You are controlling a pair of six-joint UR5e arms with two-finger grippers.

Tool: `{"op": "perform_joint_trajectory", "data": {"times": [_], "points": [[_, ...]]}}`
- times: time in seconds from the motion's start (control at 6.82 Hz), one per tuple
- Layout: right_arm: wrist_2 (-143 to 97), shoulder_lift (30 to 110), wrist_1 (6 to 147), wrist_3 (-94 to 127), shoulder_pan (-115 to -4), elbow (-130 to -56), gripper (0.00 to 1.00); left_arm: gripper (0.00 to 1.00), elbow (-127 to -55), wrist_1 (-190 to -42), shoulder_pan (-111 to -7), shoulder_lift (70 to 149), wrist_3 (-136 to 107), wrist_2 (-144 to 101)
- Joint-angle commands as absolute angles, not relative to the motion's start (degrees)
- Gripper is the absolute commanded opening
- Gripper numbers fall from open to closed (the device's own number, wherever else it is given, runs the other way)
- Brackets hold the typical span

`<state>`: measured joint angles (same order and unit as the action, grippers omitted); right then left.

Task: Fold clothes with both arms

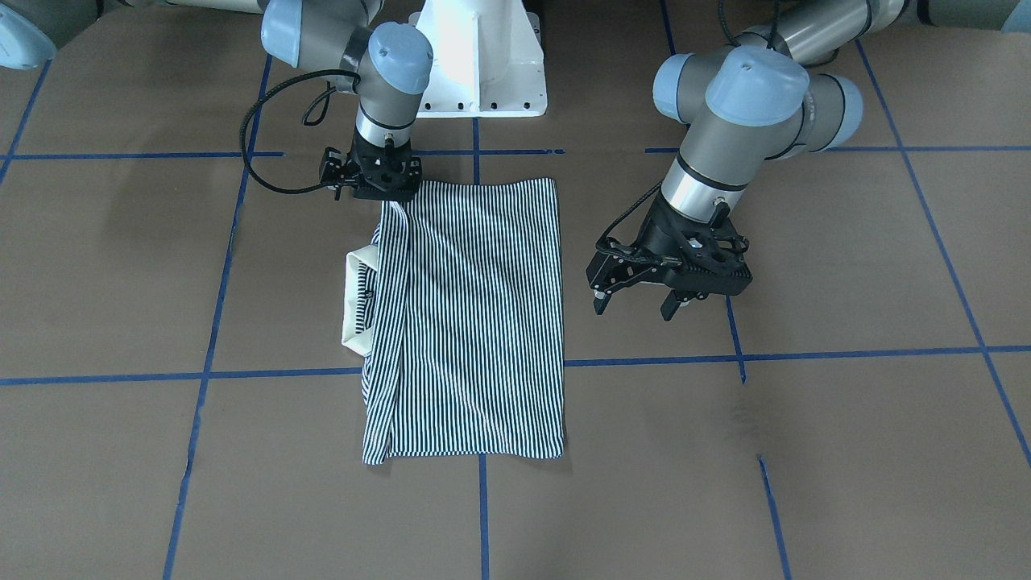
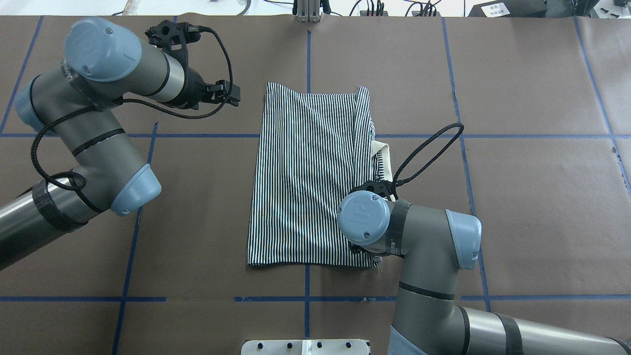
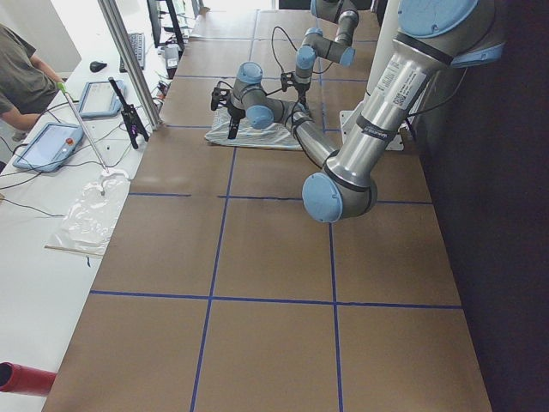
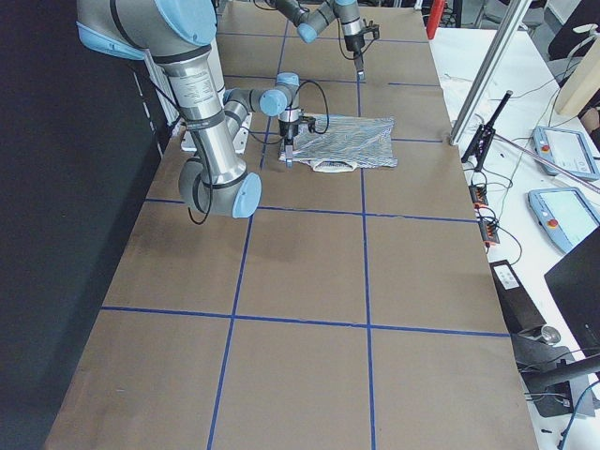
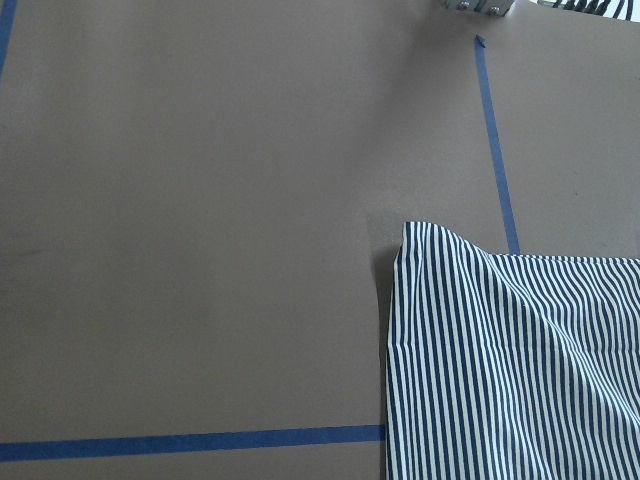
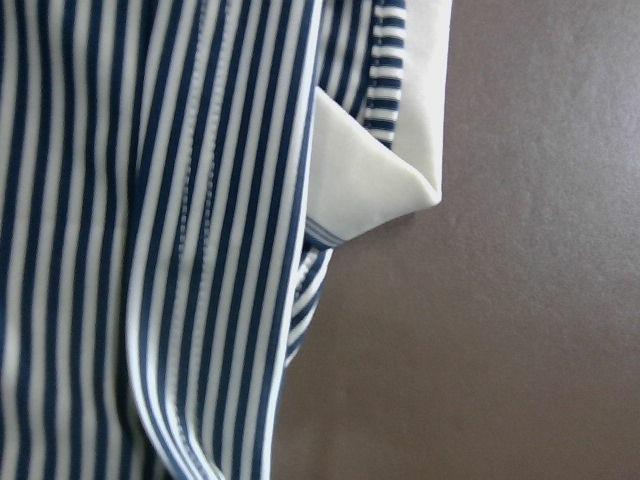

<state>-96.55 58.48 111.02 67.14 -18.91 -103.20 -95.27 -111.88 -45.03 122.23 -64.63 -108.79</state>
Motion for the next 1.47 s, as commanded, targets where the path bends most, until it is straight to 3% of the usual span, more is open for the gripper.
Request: {"op": "perform_joint_trajectory", "data": {"times": [0.0, 0.29, 0.59, 1.03, 1.32], "points": [[-96.6, 60.6, 111.4, 66.7, -19.5, -104.2, 1.00, 1.00, -95.3, -111.9, -45.0, 122.3, -64.6, -108.8], [-96.6, 64.3, 111.4, 65.3, -20.8, -107.9, 1.00, 1.00, -95.3, -111.9, -45.0, 122.3, -64.6, -108.8], [-96.5, 60.8, 109.5, 64.4, -22.7, -108.0, 1.00, 1.00, -95.3, -111.9, -45.0, 122.3, -64.6, -108.8], [-96.6, 53.9, 99.4, 63.4, -24.2, -98.7, 1.00, 1.00, -94.0, -113.5, -45.1, 122.2, -64.5, -108.8], [-97.9, 55.4, 100.9, 63.2, -23.4, -97.6, 1.00, 1.00, -93.0, -115.1, -45.1, 122.1, -64.5, -108.8]]}}
